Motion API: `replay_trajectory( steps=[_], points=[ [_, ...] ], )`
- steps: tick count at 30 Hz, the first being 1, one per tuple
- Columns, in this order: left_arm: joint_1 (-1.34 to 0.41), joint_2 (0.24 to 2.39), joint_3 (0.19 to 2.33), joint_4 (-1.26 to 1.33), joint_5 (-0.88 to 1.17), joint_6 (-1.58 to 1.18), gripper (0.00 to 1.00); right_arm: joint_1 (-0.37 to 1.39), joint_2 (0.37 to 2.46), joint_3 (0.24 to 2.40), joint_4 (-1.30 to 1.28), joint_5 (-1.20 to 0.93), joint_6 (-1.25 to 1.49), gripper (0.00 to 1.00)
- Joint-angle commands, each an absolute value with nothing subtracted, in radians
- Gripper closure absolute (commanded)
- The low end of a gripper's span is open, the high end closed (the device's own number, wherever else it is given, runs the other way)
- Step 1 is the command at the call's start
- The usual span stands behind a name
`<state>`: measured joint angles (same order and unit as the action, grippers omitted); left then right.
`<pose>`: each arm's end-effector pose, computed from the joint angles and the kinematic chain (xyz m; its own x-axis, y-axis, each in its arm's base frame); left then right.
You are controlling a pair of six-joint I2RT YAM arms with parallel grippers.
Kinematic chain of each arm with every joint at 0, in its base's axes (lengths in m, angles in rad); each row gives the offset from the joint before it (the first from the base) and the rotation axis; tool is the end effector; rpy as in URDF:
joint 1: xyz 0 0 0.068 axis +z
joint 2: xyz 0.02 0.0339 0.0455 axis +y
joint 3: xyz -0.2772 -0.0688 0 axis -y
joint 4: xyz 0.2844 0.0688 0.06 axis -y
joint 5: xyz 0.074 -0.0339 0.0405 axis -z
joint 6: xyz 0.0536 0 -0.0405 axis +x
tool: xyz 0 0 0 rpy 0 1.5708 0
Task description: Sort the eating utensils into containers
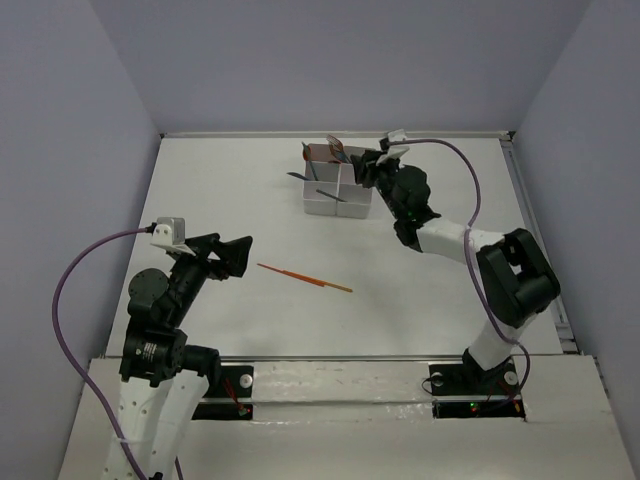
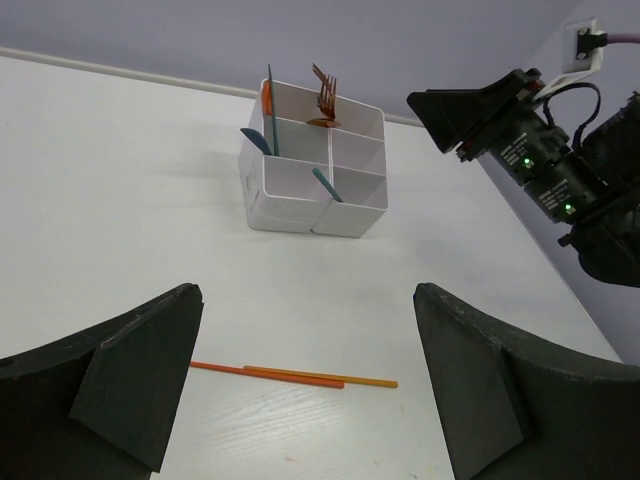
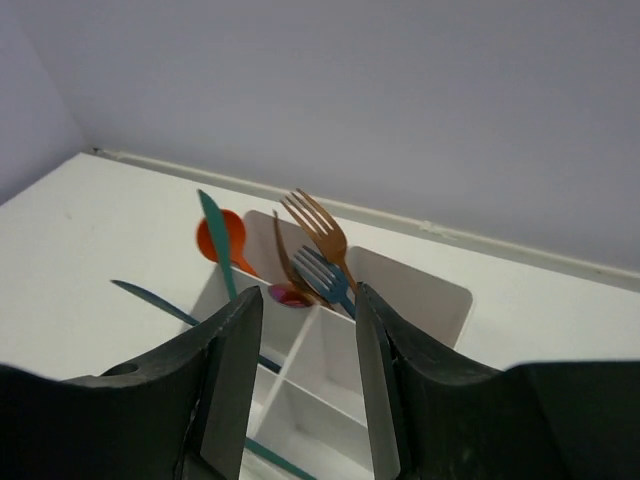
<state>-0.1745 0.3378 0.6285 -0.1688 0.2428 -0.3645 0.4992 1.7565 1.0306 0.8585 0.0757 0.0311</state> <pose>0.1345 -0.0368 0.3597 -0.0320 -0.3457 -0.9378 0.4197 0.8469 -0.3265 0.3971 0.2119 0.2589 0.1032 0.0916 -0.9904 -0.4149 0.9089 0.0408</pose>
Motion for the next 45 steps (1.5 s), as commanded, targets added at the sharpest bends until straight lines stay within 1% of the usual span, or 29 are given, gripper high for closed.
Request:
replay_trajectory(
  steps=[1,6,8,12,16,17,19,23,28,36,40,41,45],
  points=[
    [-0.169,0.325,0.620,-0.118,0.261,-0.357,0.01,0.575,1.654,1.020,0.628,0.022,0.041,0.53],
    [-0.169,0.321,0.617,-0.118,0.258,-0.357,0.01,0.686,1.585,0.964,0.356,-0.057,0.113,0.59],
    [-0.169,0.321,0.617,-0.118,0.256,-0.357,0.01,0.724,1.569,0.945,0.289,-0.081,0.118,0.60],
    [-0.169,0.319,0.618,-0.118,0.261,-0.359,0.01,0.781,1.552,0.937,0.050,-0.104,0.077,0.61],
    [-0.169,0.314,0.617,-0.117,0.259,-0.359,0.01,0.795,1.542,0.927,-0.079,-0.110,0.075,0.57],
    [-0.169,0.311,0.615,-0.117,0.258,-0.360,0.01,0.795,1.546,0.928,-0.096,-0.129,0.074,0.54],
    [-0.169,0.311,0.615,-0.117,0.256,-0.362,0.01,0.805,1.580,0.943,-0.161,-0.135,0.075,0.51],
    [-0.169,0.314,0.615,-0.117,0.258,-0.360,0.01,0.815,1.638,0.971,-0.212,-0.066,0.055,0.49],
    [-0.169,0.322,0.615,-0.115,0.262,-0.360,0.01,0.827,1.700,1.017,-0.250,-0.103,0.037,0.49],
    [-0.169,0.322,0.615,-0.115,0.270,-0.359,0.01,0.873,1.776,1.058,-0.259,-0.066,0.035,0.49],
    [-0.169,0.324,0.617,-0.112,0.275,-0.359,0.01,0.884,1.813,1.107,-0.290,0.004,0.035,0.52],
    [-0.169,0.324,0.615,-0.113,0.275,-0.357,0.01,0.893,1.839,1.118,-0.304,0.056,0.035,0.52],
    [-0.169,0.322,0.615,-0.114,0.276,-0.357,0.01,0.893,1.882,1.158,-0.310,0.113,0.040,0.55]
  ],
)
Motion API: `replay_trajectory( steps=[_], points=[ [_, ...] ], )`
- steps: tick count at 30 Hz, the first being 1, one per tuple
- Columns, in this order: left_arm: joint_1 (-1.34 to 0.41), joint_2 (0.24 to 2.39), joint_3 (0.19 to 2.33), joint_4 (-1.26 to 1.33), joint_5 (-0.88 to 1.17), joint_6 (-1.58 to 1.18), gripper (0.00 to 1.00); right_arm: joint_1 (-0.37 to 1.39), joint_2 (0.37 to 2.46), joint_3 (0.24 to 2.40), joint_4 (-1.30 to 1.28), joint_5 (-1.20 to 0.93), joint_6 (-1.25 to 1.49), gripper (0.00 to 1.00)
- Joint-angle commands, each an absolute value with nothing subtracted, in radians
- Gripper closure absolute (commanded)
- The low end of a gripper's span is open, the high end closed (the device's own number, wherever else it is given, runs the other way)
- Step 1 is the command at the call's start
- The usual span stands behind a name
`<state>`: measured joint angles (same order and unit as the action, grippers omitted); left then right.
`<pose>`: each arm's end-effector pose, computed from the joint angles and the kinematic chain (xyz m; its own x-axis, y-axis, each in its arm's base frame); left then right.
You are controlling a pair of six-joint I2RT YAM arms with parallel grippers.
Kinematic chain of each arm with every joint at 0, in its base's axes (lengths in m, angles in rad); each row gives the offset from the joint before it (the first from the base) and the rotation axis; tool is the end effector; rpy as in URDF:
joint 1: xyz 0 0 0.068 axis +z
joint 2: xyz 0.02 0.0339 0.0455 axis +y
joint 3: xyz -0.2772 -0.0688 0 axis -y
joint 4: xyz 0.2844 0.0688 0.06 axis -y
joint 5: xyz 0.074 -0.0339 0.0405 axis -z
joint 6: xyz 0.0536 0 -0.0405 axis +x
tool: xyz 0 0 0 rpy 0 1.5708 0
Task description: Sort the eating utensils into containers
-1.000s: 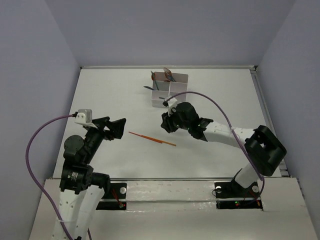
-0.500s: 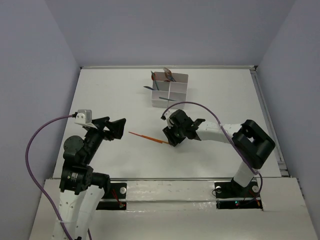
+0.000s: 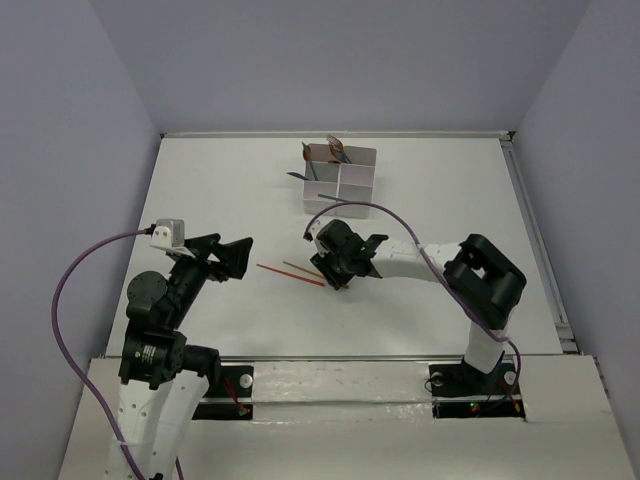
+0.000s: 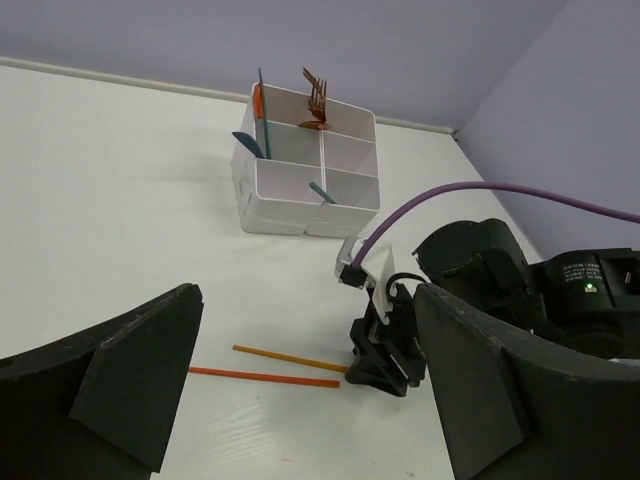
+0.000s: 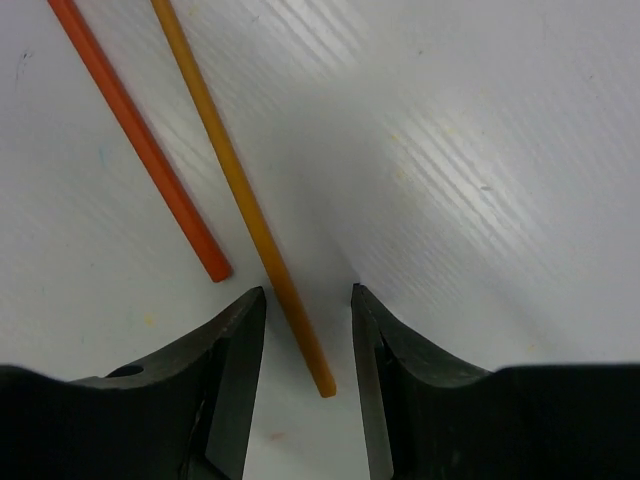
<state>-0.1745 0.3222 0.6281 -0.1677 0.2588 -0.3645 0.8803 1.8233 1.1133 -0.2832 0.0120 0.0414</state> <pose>0.1304 -0.0369 0.3615 -0.0221 -0.3460 -0.9380 0.4384 0.8398 -0.3201 0.2640 0.3185 0.1351 -0.5649 -0.6187 -0.5460 -0.7440 0.6681 0.0126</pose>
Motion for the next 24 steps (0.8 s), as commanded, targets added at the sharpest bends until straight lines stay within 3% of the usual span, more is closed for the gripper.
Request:
replay_trajectory(
  steps=[1,8,12,13,18,24],
  points=[
    [-0.169,0.322,0.615,-0.112,0.276,-0.357,0.01,0.893,1.890,1.172,-0.310,0.126,0.037,0.56],
    [-0.169,0.321,0.617,-0.112,0.278,-0.357,0.01,0.893,1.974,1.245,-0.299,0.138,0.020,0.62],
    [-0.169,0.318,0.617,-0.115,0.279,-0.357,0.01,0.893,2.011,1.278,-0.302,0.159,0.014,0.90],
    [-0.169,0.318,0.617,-0.114,0.279,-0.357,0.01,0.893,2.010,1.281,-0.299,0.169,0.012,0.93],
    [-0.169,0.318,0.618,-0.113,0.281,-0.357,0.01,0.893,1.924,1.260,-0.210,0.265,-0.031,0.93],
    [-0.169,0.316,0.617,-0.115,0.278,-0.357,0.01,0.864,1.704,1.158,0.147,0.340,-0.089,0.93]
  ],
)
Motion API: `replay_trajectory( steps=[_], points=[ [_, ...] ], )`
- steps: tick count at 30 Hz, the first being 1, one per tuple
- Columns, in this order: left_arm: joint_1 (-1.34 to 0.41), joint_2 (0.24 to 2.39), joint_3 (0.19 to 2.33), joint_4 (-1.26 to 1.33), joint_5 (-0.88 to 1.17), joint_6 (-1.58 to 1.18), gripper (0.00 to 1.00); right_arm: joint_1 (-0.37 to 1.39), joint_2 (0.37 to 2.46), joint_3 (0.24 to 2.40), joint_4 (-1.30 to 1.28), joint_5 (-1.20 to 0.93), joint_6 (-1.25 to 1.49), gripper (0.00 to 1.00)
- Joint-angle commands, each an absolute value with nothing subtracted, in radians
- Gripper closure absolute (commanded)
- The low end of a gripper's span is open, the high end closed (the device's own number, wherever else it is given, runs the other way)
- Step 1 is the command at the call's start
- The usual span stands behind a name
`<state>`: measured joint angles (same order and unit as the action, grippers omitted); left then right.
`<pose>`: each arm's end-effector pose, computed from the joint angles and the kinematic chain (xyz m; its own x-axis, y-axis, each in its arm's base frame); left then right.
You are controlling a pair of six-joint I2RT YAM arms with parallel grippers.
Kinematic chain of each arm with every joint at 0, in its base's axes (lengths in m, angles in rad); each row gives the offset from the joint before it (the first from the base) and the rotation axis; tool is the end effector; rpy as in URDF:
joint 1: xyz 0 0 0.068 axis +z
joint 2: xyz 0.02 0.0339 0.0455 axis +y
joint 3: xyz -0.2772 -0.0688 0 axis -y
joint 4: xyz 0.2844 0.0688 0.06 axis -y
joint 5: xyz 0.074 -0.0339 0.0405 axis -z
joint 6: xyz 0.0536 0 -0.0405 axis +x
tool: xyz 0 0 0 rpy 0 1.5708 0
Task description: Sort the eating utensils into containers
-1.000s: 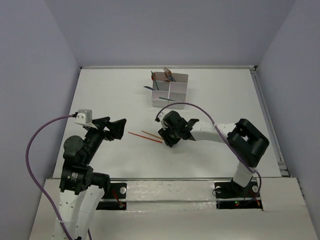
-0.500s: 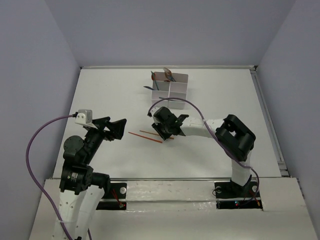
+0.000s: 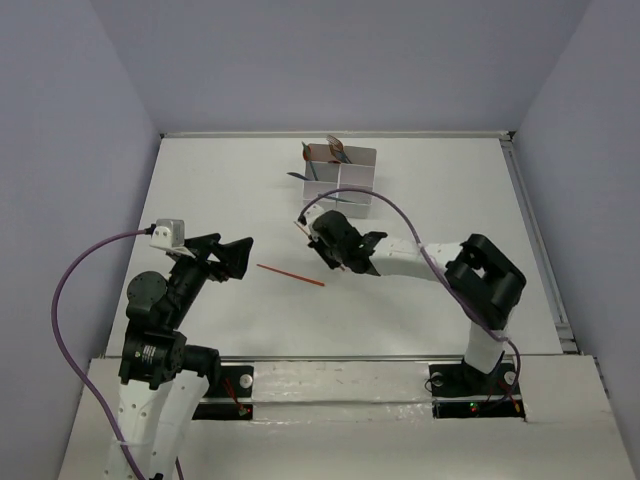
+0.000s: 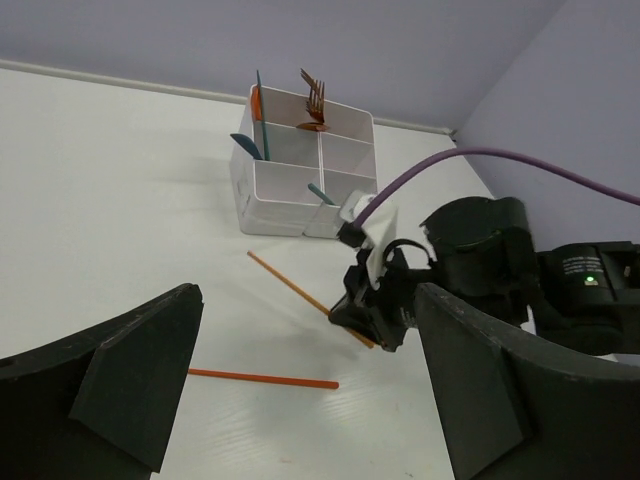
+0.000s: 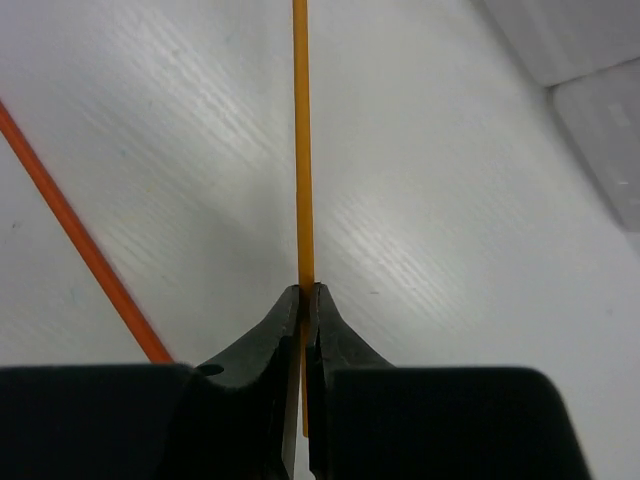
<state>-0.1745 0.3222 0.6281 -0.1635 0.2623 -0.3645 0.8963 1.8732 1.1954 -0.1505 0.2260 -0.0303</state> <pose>0.1302 -0.0371 0.3620 -0.0193 -0.3462 -0.9380 0.4427 0.8382 -0.3185 0.2886 0.3417 0.1535 -0.4397 -0.5972 -0.6708 -0.6802 0.7092 -0.1855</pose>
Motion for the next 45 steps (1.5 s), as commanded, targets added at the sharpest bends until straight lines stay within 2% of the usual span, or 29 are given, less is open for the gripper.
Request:
replay_trajectory(
  steps=[1,8,10,16,35,45],
  points=[
    [-0.169,0.314,0.618,-0.115,0.278,-0.357,0.01,0.844,1.689,1.151,0.217,0.350,-0.092,0.93],
    [-0.169,0.321,0.618,-0.117,0.278,-0.359,0.01,0.674,1.678,1.092,0.618,0.316,-0.112,0.93],
    [-0.169,0.321,0.617,-0.115,0.279,-0.357,0.01,0.643,1.718,1.075,0.751,0.284,-0.124,0.93],
    [-0.169,0.328,0.618,-0.117,0.273,-0.356,0.01,0.557,1.851,1.100,0.943,0.249,-0.120,0.93],
    [-0.160,0.342,0.620,-0.118,0.270,-0.356,0.01,0.548,1.971,0.999,1.109,0.239,-0.084,0.93],
    [-0.160,0.344,0.620,-0.115,0.273,-0.356,0.01,0.548,1.960,1.008,1.085,0.236,-0.106,0.84]
  ],
)
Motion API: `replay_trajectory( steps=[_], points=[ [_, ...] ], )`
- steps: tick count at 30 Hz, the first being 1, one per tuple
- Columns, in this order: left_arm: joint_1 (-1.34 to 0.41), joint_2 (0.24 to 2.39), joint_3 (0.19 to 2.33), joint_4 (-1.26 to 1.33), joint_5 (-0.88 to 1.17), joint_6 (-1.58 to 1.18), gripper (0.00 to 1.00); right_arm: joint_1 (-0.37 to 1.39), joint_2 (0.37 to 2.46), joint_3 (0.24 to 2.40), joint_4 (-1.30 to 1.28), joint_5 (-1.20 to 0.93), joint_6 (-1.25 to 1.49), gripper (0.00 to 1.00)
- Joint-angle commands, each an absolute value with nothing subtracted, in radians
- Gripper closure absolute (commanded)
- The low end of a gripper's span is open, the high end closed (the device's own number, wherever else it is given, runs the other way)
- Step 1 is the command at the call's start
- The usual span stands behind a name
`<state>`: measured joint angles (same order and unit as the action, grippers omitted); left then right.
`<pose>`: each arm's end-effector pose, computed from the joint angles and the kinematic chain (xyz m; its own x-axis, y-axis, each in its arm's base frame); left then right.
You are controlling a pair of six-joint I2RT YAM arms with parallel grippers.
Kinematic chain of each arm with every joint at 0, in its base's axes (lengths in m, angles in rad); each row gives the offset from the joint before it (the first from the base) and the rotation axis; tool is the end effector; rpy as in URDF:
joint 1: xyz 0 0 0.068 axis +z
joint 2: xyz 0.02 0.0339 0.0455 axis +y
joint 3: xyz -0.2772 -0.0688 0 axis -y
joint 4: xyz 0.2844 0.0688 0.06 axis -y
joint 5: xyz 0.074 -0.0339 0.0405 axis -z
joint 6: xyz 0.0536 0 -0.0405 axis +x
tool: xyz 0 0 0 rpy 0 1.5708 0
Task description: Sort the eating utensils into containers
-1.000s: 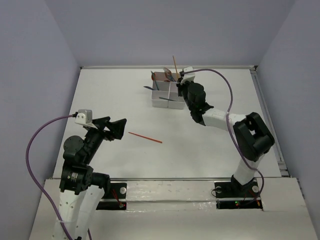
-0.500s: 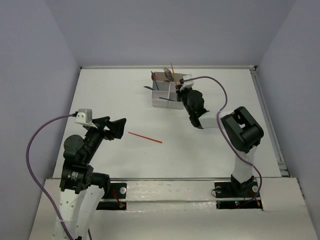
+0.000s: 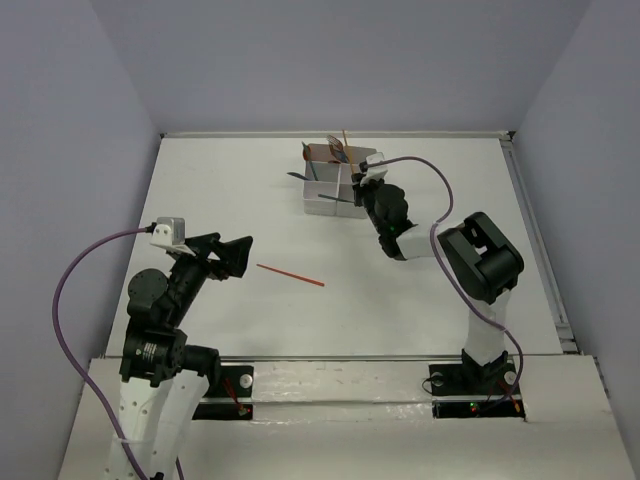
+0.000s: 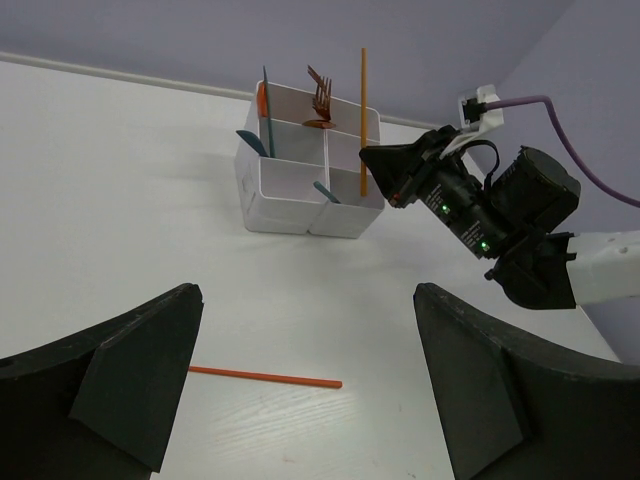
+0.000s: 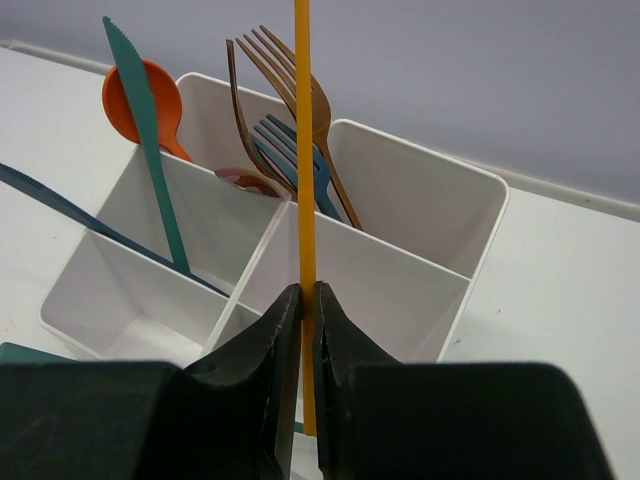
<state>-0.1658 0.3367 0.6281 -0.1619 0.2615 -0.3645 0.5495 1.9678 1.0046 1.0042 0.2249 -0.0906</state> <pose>0.1341 -0.0365 0.3605 -0.0280 -0.3445 -0.9384 0.4306 0.8430 -0.3223 0.4027 0.2326 0.1751 0.0637 -0.0644 -0.9959 -0.3146 0.9457 -0.0813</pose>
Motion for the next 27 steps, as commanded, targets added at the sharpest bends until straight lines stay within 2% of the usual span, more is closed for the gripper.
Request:
replay_trajectory(
  steps=[1,9,18,21,23,27],
  points=[
    [-0.160,0.342,0.620,-0.115,0.273,-0.356,0.01,0.548,1.962,1.006,1.085,0.238,-0.107,0.84],
    [-0.160,0.344,0.620,-0.115,0.276,-0.356,0.01,0.548,1.959,0.996,1.086,0.235,-0.118,0.75],
    [-0.160,0.339,0.618,-0.115,0.275,-0.356,0.01,0.548,1.834,0.963,1.028,0.183,-0.098,0.72],
    [-0.160,0.333,0.618,-0.115,0.275,-0.356,0.01,0.558,1.743,0.971,0.880,0.088,-0.071,0.72],
    [-0.160,0.330,0.618,-0.114,0.273,-0.357,0.01,0.586,1.704,0.995,0.691,0.025,-0.046,0.72],
    [-0.160,0.330,0.617,-0.115,0.270,-0.357,0.01,0.652,1.611,0.959,0.545,-0.086,0.084,0.71]
  ],
)
